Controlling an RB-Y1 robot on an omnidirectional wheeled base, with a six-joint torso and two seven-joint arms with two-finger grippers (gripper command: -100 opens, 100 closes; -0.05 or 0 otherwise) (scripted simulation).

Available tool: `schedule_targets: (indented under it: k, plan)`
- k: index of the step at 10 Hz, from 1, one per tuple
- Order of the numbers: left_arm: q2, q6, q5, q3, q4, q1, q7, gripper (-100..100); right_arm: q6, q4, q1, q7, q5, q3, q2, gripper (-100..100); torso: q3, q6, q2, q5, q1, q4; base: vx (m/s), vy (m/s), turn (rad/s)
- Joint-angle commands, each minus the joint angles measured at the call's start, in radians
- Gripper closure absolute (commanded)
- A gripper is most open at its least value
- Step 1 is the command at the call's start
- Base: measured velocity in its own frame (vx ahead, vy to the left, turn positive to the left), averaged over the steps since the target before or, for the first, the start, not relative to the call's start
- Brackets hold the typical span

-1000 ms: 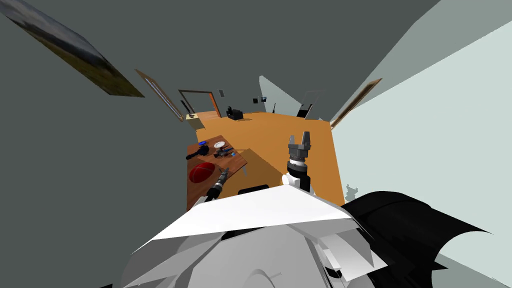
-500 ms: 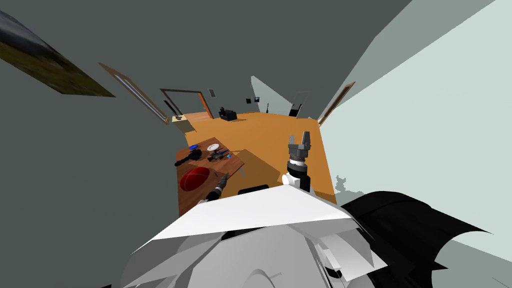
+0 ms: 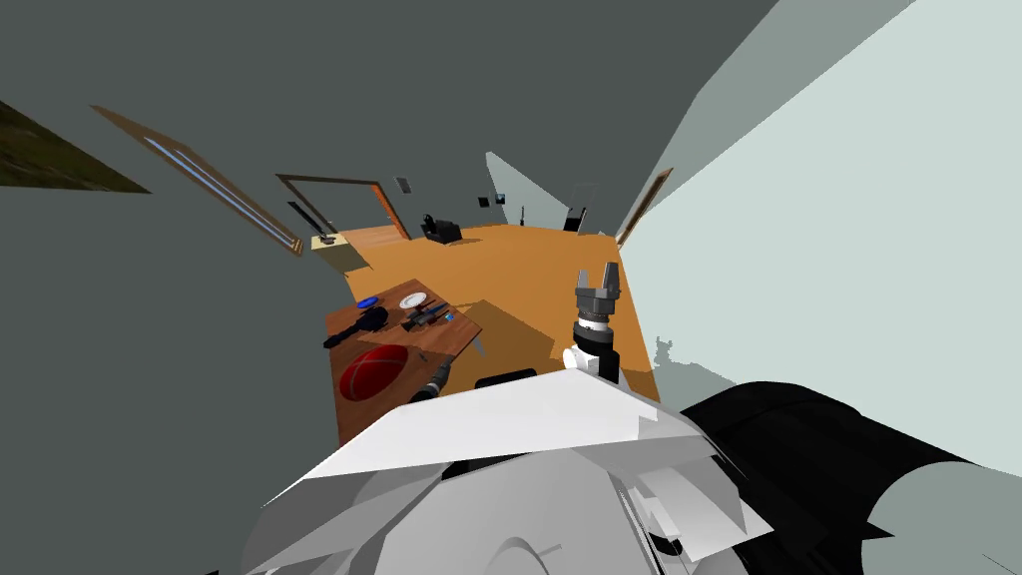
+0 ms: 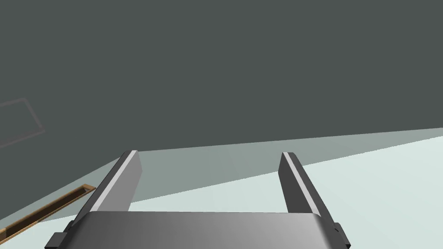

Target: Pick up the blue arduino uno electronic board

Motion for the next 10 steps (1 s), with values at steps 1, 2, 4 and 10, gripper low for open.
schedule_targets:
  k: [1,2,4,10]
  plan:
    - [0.013,0.024,-0.001,-0.026,0.05,-0.01,0.027,-100,0.0,0.0,0.0,0.0,0.0,0.0,0.0,0,0.0,0.0,0.0,0.0,0.0,0.0,0.016,0.023,-0.297]
    - [0.013,0.024,-0.001,-0.026,0.063,-0.01,0.027,-100,0.0,0.0,0.0,0.0,0.0,0.0,0.0,0,0.0,0.001,0.0,0.0,0.0,0.0,0.014,0.026,-0.147]
    - [0.027,0.041,-0.001,-0.048,0.121,-0.021,0.051,-100,0.0,0.0,0.0,0.0,0.0,0.0,0.0,0,0.0,0.001,-0.001,0.0,0.001,0.0,0.019,0.029,-0.224]
    - [0.067,0.087,0.004,-0.11,0.281,-0.054,0.117,-100,0.0,0.0,0.0,0.0,0.0,0.0,0.0,0,-0.001,-0.001,-0.001,0.0,0.001,0.0,0.023,0.027,-0.174]
